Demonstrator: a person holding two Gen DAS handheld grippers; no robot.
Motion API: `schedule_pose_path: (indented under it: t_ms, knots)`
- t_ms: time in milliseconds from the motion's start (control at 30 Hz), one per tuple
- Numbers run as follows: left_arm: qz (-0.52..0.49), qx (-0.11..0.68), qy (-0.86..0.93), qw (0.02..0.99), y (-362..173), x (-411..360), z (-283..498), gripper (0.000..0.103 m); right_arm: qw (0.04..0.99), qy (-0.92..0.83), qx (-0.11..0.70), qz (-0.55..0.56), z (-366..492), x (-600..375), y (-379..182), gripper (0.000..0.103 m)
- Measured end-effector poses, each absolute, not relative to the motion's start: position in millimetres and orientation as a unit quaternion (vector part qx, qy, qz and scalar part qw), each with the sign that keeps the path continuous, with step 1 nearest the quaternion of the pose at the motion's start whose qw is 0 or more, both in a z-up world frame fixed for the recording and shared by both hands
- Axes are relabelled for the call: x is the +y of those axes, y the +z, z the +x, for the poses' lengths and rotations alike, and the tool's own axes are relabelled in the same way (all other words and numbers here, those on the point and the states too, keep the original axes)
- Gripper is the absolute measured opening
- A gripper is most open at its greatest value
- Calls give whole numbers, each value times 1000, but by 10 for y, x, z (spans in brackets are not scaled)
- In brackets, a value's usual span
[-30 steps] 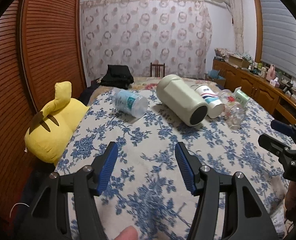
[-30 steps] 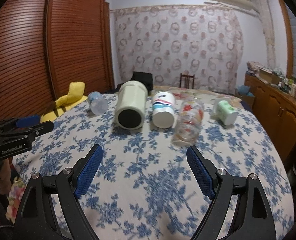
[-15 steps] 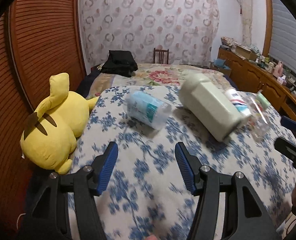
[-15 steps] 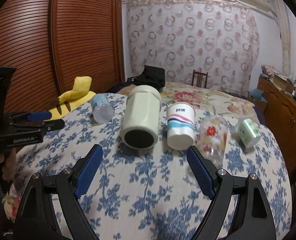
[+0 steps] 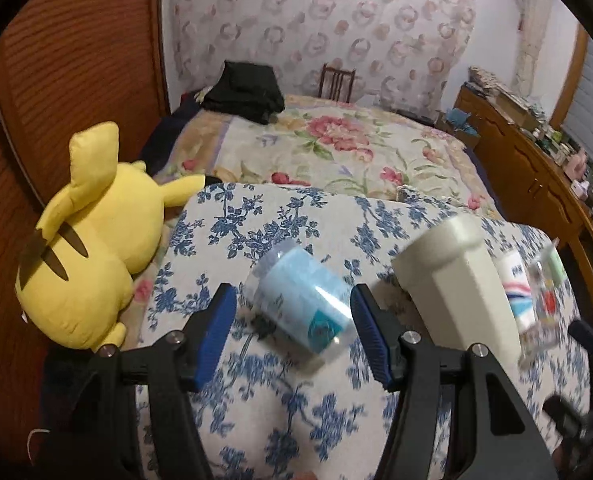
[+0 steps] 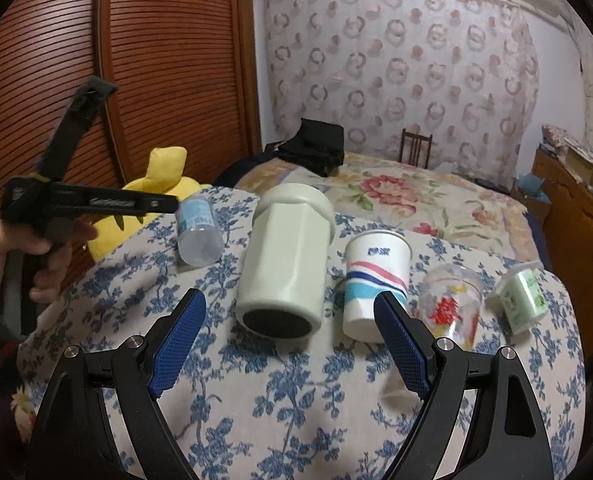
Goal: Flip cup upright
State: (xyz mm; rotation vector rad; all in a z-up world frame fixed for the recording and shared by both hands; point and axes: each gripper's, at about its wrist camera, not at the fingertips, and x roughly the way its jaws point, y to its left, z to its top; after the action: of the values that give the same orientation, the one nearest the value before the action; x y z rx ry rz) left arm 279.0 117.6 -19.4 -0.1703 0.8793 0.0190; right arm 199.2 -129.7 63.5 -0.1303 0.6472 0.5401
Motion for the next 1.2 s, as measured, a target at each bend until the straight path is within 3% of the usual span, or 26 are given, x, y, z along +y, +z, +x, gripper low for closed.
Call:
schedule_pose_path:
  t_ms: [867, 1200]
  knots:
    - [-116, 486, 19, 866, -625, 1073, 3050, 59, 907, 284, 306, -52, 2000, -1297, 642, 88]
    - [-96, 444, 2, 891, -389, 1040, 2842, 55, 914, 265, 301, -53, 1886, -1423, 667, 88]
